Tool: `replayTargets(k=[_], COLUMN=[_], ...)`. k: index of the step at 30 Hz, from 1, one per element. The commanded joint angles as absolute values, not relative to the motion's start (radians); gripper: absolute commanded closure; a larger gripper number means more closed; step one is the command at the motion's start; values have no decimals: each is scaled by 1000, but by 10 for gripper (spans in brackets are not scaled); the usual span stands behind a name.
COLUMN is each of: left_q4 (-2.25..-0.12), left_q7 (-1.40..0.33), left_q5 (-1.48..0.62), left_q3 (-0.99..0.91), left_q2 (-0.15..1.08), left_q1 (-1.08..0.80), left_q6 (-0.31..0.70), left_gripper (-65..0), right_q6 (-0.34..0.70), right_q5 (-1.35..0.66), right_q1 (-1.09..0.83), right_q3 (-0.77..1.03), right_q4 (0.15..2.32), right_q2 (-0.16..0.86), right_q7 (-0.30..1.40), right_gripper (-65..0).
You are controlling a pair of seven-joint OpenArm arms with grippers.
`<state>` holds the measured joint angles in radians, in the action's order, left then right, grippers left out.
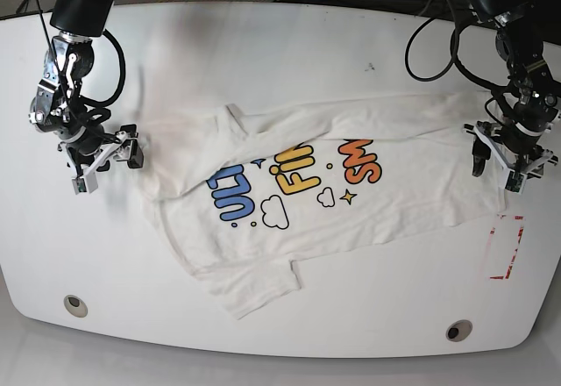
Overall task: Layout the t-shirt on the table in an organized manner, then fold the t-shirt properly
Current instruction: 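Grasp the shirt edges with both grippers, spreading them apart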
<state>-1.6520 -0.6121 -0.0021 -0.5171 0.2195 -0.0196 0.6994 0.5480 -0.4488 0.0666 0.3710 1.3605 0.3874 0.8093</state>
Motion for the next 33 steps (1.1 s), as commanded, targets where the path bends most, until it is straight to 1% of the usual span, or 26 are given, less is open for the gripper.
replayTargets(k=[1, 5, 7, 14, 17, 19, 24, 26, 29, 33], left_q4=[-1672, -1673, -1675, -1675, -1676, -1678, -1678, -1684, -1695, -1695], left_q7=[-595, -595, -596, -601, -601, -601, -601, -601, -601, -601], left_q5=[-16, -16, -16, -16, -18, -18, -18, -19, -21, -22], left_q3=[-521, -521, -521, -526, -526, -526, -553, -584, -618, -634], left_q2=[234, 234, 234, 234, 234, 234, 234, 234, 234, 234], left_q1=[-7, -7, -8, -15, -35, -41, -47, -59, -73, -91], left_q6=[657, 575, 550, 544, 544, 544, 545, 545, 550, 599], left_gripper=[-365, -366, -366, -366, -366, -366, -366, -366, -367, -368], right_q6=[555, 562, 568, 582, 595, 604, 610, 610, 610, 610], right_q5=[-463, -463, -464, -463, -461, -460, -460, -460, -460, -460], right_q1=[81, 90, 94, 97, 96, 94, 90, 77, 68, 59], right_q3=[374, 374, 374, 374, 374, 374, 374, 374, 374, 374], right_q4=[1348, 1325, 1300, 1256, 1256, 1256, 1256, 1259, 1260, 1260], right_q2=[404, 401, 392, 380, 361, 357, 351, 349, 348, 348], right_q7=[773, 762, 760, 757, 757, 757, 759, 759, 759, 759], right_gripper=[-455, -455, -455, -443, -380, -325, -142, -91, -40, -42])
